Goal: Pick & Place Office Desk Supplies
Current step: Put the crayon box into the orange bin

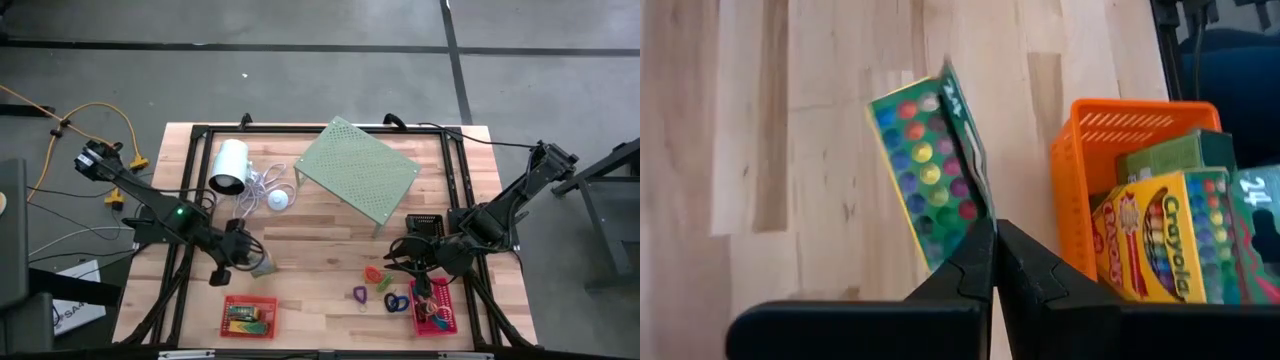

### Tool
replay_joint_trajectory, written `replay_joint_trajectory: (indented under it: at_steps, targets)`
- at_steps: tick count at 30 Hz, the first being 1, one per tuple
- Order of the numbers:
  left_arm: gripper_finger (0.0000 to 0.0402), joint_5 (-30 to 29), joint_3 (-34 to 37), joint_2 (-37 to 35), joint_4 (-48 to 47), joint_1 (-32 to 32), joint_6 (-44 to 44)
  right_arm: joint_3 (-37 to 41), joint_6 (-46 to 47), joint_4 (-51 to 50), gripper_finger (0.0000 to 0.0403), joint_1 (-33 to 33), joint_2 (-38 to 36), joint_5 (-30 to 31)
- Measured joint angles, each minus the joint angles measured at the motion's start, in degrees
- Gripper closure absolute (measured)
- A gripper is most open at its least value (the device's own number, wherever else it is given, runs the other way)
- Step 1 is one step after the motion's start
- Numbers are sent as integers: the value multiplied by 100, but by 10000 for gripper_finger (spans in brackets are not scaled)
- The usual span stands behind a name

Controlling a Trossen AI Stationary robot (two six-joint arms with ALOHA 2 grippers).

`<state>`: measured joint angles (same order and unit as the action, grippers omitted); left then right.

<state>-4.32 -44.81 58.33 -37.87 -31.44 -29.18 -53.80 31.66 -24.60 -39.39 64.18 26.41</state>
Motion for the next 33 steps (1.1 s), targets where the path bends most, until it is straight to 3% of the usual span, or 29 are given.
replay_joint_trajectory:
  at_steps: [13, 23, 33]
  targets:
    - [401, -88, -1081, -2, -1432, -89, 3, 0, -1, 2, 317, 0, -1, -1]
    - [401, -682, -1476, 180, -1811, -917, -477, 0, 0, 2, 317, -1, -2, -1]
    - [401, -1072, -1926, 961, -1776, -1757, -1031, -2, 0, 1, 317, -1, -2, -1]
